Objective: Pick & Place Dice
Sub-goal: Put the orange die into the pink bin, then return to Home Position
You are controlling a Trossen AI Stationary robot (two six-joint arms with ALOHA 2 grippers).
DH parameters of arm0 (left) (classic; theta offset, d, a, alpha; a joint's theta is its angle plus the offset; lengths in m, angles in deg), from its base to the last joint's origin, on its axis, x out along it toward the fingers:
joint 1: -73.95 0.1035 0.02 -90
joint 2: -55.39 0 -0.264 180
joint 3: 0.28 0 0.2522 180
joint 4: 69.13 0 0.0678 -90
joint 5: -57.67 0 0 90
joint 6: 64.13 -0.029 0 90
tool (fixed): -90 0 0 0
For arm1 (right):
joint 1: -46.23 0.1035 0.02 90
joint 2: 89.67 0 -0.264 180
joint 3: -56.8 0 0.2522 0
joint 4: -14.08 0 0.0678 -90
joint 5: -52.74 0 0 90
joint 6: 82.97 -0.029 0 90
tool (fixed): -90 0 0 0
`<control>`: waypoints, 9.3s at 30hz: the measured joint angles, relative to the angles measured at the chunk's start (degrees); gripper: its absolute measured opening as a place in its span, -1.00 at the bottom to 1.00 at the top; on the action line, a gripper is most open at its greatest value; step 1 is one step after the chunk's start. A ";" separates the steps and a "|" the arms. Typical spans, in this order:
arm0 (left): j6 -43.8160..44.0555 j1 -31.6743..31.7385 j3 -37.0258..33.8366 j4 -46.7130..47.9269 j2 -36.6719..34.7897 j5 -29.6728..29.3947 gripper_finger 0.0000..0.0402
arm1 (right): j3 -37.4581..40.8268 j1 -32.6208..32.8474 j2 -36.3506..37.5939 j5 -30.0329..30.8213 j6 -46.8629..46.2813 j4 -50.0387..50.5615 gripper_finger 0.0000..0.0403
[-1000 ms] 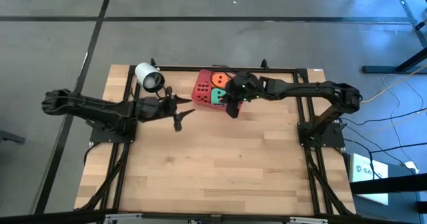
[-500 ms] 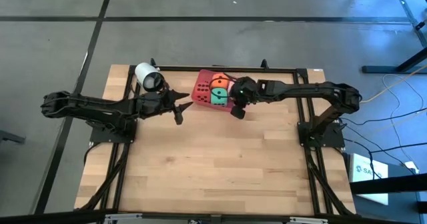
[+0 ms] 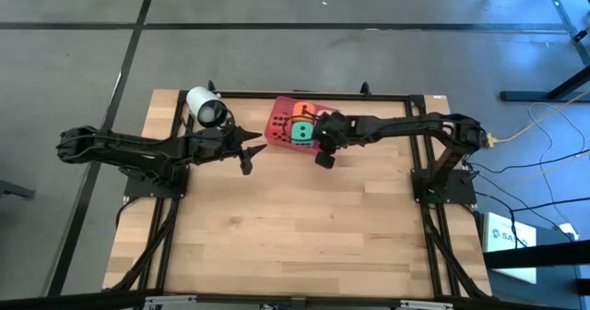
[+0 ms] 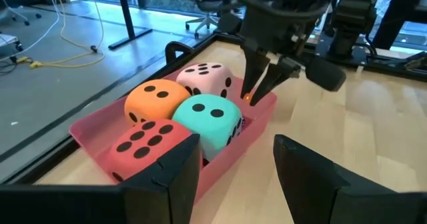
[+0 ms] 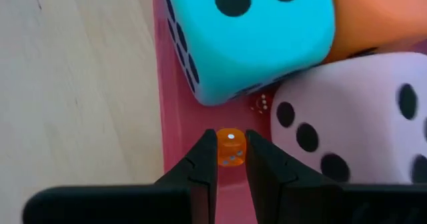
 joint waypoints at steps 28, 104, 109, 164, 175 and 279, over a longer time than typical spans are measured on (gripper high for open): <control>0.35 0.00 0.00 -0.02 0.02 -0.09 -0.07 | 0.02 -0.15 -5.75 1.76 0.02 -2.06 -0.60; -3.48 -1.99 -24.32 3.66 -54.32 13.11 -0.99 | 53.42 7.15 76.12 -14.63 -9.08 -42.89 -1.00; -3.76 -1.99 -24.41 3.81 -54.31 13.35 -0.99 | 55.85 7.15 80.95 -16.96 -7.86 -43.84 -1.00; -4.17 -1.99 -24.03 10.60 -54.34 13.57 -0.99 | 62.31 7.15 98.58 -7.41 -6.02 -26.59 -1.00; -5.41 -1.97 -23.47 12.68 -54.34 10.96 -0.98 | 62.31 7.15 98.58 -7.56 -5.95 -26.61 -0.90; -4.28 -1.98 -23.21 10.65 -54.34 8.22 -0.99 | 62.27 7.13 98.58 -7.41 -5.77 -26.61 -0.89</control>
